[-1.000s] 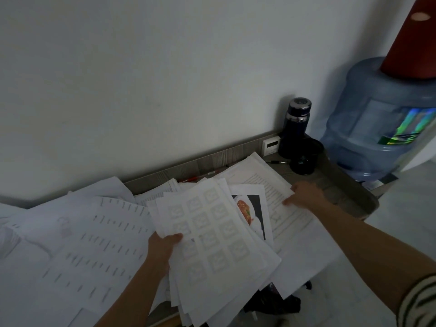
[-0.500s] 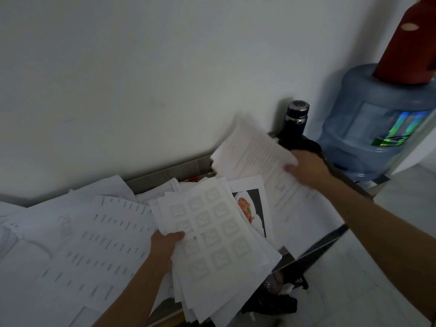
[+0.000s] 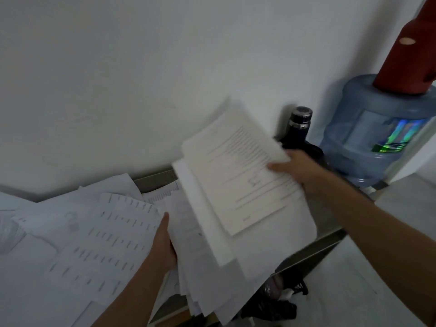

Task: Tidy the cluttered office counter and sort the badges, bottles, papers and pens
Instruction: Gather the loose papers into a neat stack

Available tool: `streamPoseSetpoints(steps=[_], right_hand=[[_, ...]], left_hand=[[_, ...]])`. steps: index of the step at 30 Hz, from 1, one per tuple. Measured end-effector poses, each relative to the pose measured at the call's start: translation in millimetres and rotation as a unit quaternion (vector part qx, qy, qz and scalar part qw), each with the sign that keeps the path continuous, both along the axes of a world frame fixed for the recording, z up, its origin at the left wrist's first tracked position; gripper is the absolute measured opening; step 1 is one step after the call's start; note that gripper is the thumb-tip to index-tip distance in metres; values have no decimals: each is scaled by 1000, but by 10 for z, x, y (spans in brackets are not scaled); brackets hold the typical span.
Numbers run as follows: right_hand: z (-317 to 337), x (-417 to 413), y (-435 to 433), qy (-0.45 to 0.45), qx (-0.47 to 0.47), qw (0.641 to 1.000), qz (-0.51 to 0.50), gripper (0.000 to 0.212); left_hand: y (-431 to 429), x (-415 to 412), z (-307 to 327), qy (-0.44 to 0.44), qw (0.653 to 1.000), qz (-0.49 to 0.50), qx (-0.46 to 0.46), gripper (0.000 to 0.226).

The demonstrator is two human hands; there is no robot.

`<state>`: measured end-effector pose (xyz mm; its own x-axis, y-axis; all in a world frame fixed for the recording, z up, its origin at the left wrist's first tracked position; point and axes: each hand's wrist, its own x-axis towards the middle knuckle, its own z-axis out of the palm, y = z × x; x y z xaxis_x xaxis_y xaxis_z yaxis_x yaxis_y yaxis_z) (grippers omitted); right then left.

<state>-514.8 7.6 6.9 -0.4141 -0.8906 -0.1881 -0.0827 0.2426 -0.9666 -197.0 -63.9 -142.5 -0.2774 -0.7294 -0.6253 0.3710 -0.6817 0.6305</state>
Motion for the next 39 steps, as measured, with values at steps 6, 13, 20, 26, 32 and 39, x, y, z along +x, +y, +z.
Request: streamPoseSetpoints(steps=[6, 13, 20, 26, 32, 39], right_hand=[[-1225, 564, -21, 74, 161, 977, 119, 35], [-1256, 588, -120, 155, 142, 967, 144, 28], [-461, 316, -315, -132, -41, 981, 136, 77], [264, 423, -489, -127, -138, 954, 233, 53], [-32, 544, -554, -97, -105, 962, 231, 46], [-131, 723, -544, -59, -132, 967, 212, 42]], left_hand=[[-108, -7, 85, 36, 993, -98, -59, 25], [-21, -48, 97, -135, 979, -69, -133, 48], [-249, -63, 1317, -92, 926, -93, -354, 40], [-336, 76, 1917, -57, 881, -87, -462, 40], [-312, 261, 1676, -116, 879, -73, -458, 42], [-330, 239, 1633, -103, 884, -32, -454, 47]])
